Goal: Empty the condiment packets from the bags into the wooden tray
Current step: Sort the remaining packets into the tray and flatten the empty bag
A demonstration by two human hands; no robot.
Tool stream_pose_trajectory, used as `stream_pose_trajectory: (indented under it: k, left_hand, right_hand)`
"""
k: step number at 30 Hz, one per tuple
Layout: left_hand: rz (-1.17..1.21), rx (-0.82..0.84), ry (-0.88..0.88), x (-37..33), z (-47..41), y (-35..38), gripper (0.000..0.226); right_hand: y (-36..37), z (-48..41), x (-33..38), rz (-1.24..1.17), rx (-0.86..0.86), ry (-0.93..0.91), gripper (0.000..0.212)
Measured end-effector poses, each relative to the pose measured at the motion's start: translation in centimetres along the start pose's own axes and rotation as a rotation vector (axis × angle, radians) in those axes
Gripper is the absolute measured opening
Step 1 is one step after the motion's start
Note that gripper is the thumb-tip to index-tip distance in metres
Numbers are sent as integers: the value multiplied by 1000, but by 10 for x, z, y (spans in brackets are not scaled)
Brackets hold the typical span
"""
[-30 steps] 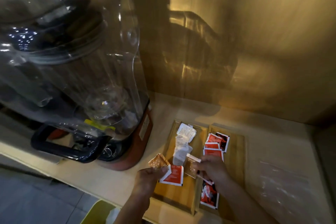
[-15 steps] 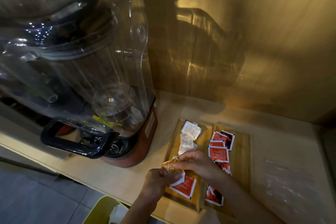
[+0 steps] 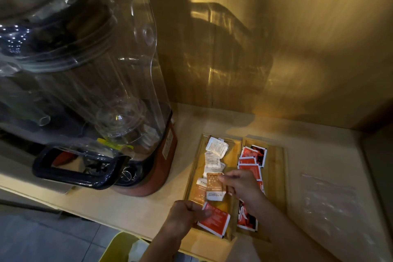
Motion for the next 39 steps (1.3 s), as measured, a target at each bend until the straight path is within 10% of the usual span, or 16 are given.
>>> stream_pose_trajectory:
  k: [12,27,35,39]
  left_hand:
    - [-1,-59,-10,11,-7,-2,21]
    - [-117,92,34,-21,-50,93,26]
    - [-292,66,68,-13,-68,117,22]
    - [-454,-2,174,-15,-68,115,12]
  right_hand:
    - [-15,0,-10,112,-50,20,10]
    - [-163,71,-67,446,-634,12,13]
    - [-177,83,-108,892,-527,168,90]
    - [-181,77,-136,951,-535,246,87]
Point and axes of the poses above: each hand's wrist, its own z-axis away from the middle knuckle, its own y-axis out of the palm, x = y × z, the point moved 7 cm from there along -z, towards the middle knuckle, and after that the axes turned 5 degrees about x, right-handed, at the moved point
